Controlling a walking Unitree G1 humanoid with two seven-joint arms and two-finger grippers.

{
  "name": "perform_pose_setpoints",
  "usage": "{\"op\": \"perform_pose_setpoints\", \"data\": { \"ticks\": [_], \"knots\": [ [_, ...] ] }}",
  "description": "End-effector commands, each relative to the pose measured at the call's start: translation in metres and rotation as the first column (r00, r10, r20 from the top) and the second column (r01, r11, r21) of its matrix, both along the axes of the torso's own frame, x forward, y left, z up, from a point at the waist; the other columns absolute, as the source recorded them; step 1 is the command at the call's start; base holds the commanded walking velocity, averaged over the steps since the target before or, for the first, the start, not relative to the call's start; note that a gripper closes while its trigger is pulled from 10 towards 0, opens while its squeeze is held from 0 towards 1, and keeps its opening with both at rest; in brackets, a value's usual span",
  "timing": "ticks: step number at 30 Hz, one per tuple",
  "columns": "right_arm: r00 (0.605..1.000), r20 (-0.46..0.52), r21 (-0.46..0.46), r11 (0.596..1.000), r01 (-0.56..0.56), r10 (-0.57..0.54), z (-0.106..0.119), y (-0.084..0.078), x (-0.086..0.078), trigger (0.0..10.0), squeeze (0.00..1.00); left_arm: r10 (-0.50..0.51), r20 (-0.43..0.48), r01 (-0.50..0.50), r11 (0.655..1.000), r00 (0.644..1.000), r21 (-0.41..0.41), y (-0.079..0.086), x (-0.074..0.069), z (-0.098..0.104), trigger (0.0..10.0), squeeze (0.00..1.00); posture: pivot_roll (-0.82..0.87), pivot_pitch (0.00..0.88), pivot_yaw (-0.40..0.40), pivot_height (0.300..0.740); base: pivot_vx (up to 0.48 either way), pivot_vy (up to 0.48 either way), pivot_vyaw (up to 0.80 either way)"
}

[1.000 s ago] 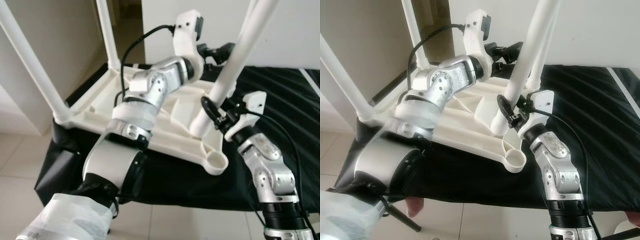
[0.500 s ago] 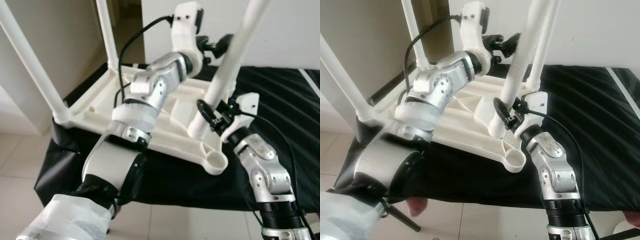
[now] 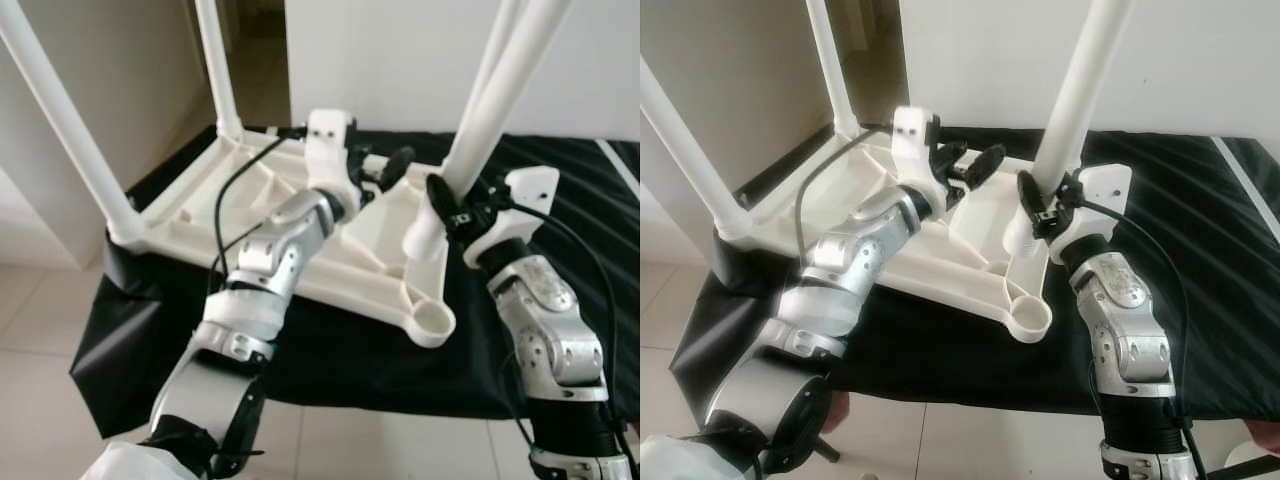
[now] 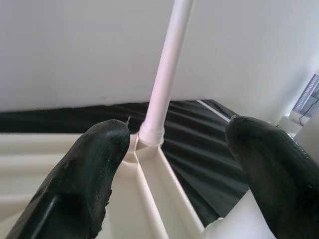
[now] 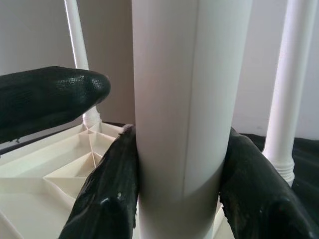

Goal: Building children table

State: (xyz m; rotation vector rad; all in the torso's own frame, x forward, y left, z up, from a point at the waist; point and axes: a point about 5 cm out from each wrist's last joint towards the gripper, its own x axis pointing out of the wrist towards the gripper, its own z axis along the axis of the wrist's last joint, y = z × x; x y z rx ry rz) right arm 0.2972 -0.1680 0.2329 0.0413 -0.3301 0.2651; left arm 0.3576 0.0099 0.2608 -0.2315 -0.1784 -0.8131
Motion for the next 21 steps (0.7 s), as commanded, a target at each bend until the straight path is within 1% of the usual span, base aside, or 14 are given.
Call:
{"op": "perform_pose_setpoints", "data": {
  "ticks": [1,2,3,5,6,8,9,11,13,14,16,19,20,21],
  "knots": [
    [1.0,-0.005,0.011,1.0,0.029,-0.029,0.001,-0.002,-0.003,10.0,0.0,-0.19,0.064,0.186,0.98,0.98,0.065,-0.005,-0.012,-0.009,10.0,0.0,0.03,0.0,-0.02,0.74,0.0,0.0,0.0],
    [0.998,-0.023,0.024,0.998,0.061,-0.06,-0.001,-0.002,-0.003,10.0,0.0,-0.198,0.058,0.193,0.977,0.978,0.089,-0.003,-0.015,-0.019,10.0,0.0,0.03,0.0,-0.023,0.74,0.0,0.0,0.0],
    [0.998,-0.023,0.024,0.998,0.061,-0.06,-0.001,-0.002,-0.003,10.0,0.0,-0.198,0.058,0.193,0.977,0.978,0.089,-0.003,-0.015,-0.019,10.0,0.0,0.03,0.0,-0.023,0.74,0.0,0.0,0.0],
    [0.987,-0.071,0.04,0.988,0.15,-0.147,-0.009,-0.001,-0.004,10.0,0.0,-0.24,0.073,0.228,0.964,0.968,0.14,0.005,-0.03,-0.04,10.0,0.0,0.03,0.0,-0.023,0.74,0.0,0.0,0.0],
    [0.987,-0.071,0.04,0.988,0.15,-0.147,-0.009,-0.001,-0.004,10.0,0.0,-0.24,0.073,0.228,0.964,0.968,0.14,0.005,-0.03,-0.04,10.0,0.0,0.03,0.0,-0.023,0.74,0.0,0.0,0.0],
    [0.978,-0.093,0.046,0.98,0.193,-0.188,-0.013,0.0,-0.005,10.0,0.0,-0.302,0.051,0.29,0.942,0.952,0.17,0.009,-0.041,-0.052,10.0,0.0,0.03,0.0,-0.02,0.74,0.0,0.0,0.0],
    [0.978,-0.093,0.046,0.98,0.193,-0.188,-0.013,0.0,-0.005,10.0,0.0,-0.302,0.051,0.29,0.942,0.952,0.17,0.009,-0.041,-0.052,10.0,0.0,0.03,0.0,-0.02,0.74,0.0,0.0,0.0],
    [0.971,-0.11,0.045,0.975,0.217,-0.211,-0.016,0.001,-0.005,10.0,0.0,-0.344,0.014,0.332,0.915,0.939,0.23,0.009,-0.051,-0.068,10.0,0.0,0.03,0.0,-0.017,0.74,0.0,0.0,0.0],
    [0.968,-0.118,0.039,0.973,0.226,-0.22,-0.017,0.002,-0.005,10.0,0.0,-0.379,-0.001,0.365,0.889,0.925,0.276,0.009,-0.058,-0.078,10.0,0.0,0.03,0.0,-0.015,0.74,0.0,0.0,0.0],
    [0.968,-0.118,0.033,0.973,0.228,-0.223,-0.017,0.002,-0.005,10.0,0.0,-0.392,-0.003,0.376,0.88,0.92,0.289,0.009,-0.06,-0.081,10.0,0.0,0.03,0.0,-0.015,0.74,0.0,0.0,0.0],
    [0.968,-0.118,0.033,0.973,0.228,-0.223,-0.017,0.002,-0.005,10.0,0.0,-0.392,-0.003,0.376,0.88,0.92,0.289,0.009,-0.06,-0.081,10.0,0.0,0.03,0.0,-0.015,0.74,0.0,0.0,0.0],
    [0.964,-0.12,0.029,0.969,0.244,-0.239,-0.016,0.0,-0.005,10.0,0.0,-0.456,-0.022,0.431,0.823,0.89,0.37,0.01,-0.074,-0.095,10.0,0.0,0.03,0.0,-0.014,0.74,0.0,0.0,0.0],
    [0.964,-0.12,0.029,0.969,0.244,-0.239,-0.016,0.0,-0.005,10.0,0.0,-0.456,-0.022,0.431,0.823,0.89,0.37,0.01,-0.074,-0.095,10.0,0.0,0.03,0.0,-0.014,0.74,0.0,0.0,0.0],
    [0.962,-0.119,0.034,0.968,0.25,-0.245,-0.015,-0.001,-0.004,10.0,0.0,-0.458,-0.035,0.433,0.809,0.888,0.396,0.01,-0.075,-0.099,10.0,0.0,0.03,0.0,-0.014,0.74,0.0,0.0,0.0]
  ]
}}
